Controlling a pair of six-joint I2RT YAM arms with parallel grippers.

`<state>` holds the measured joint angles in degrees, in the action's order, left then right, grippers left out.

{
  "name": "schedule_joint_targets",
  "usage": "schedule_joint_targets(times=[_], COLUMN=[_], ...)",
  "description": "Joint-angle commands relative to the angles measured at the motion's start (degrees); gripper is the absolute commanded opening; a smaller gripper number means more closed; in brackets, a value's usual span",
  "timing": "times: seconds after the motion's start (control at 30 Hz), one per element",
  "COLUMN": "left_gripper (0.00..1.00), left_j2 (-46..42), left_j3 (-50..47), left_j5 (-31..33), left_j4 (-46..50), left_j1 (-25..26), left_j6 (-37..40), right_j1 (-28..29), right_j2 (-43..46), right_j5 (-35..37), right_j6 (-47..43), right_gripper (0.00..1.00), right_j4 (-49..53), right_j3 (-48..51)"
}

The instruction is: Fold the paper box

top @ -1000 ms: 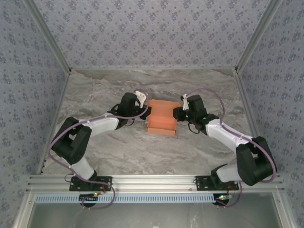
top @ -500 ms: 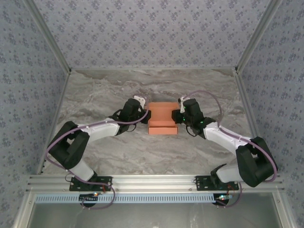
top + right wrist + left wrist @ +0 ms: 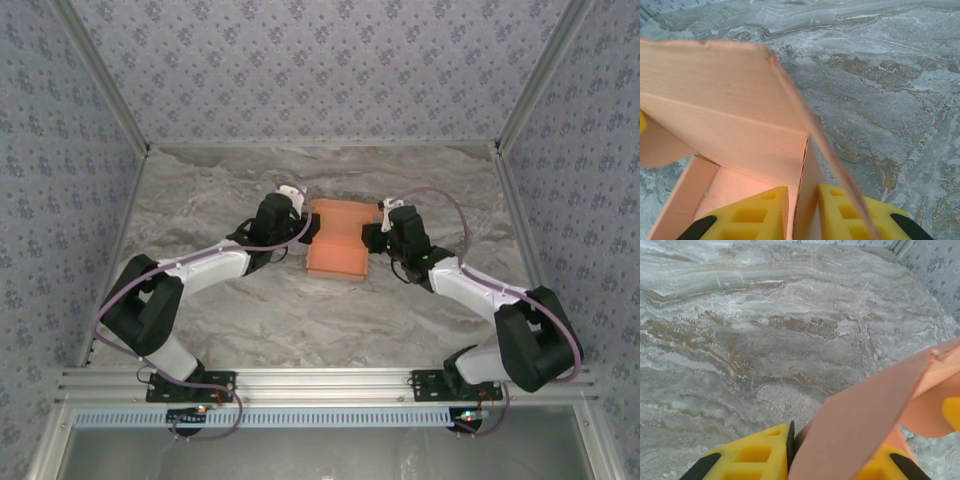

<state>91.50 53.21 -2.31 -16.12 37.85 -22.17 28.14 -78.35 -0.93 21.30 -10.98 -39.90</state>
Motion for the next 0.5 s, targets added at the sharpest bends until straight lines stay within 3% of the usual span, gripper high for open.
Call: schedule_joint_targets(times=[0.0,0.2,0.47], left_gripper=[0.23,0.23,0.09], left_j2=[-1.2,-1.8,0.6], left_j3=[0.9,-0.3,0.5], left_j5=[-2.7,-2.0,-0.2], left_j4=[-3.6,-1.6,0.3], left_j1=[0.0,0.0,0.0], left_j6=[-0.7,-0.2,-0.1], right_j1=[0.1,1.8,4.7], right_j2=[-1.8,-2.3,-1.3], right_j5=[-1.9,0.8,8.9], right_j6=[0.3,-1.8,-2.4], right_gripper=[0.2,0.17,0.14], right_j4=[-3.5,-3.5,-2.0], right_j3=[0.7,0.6,-0.3])
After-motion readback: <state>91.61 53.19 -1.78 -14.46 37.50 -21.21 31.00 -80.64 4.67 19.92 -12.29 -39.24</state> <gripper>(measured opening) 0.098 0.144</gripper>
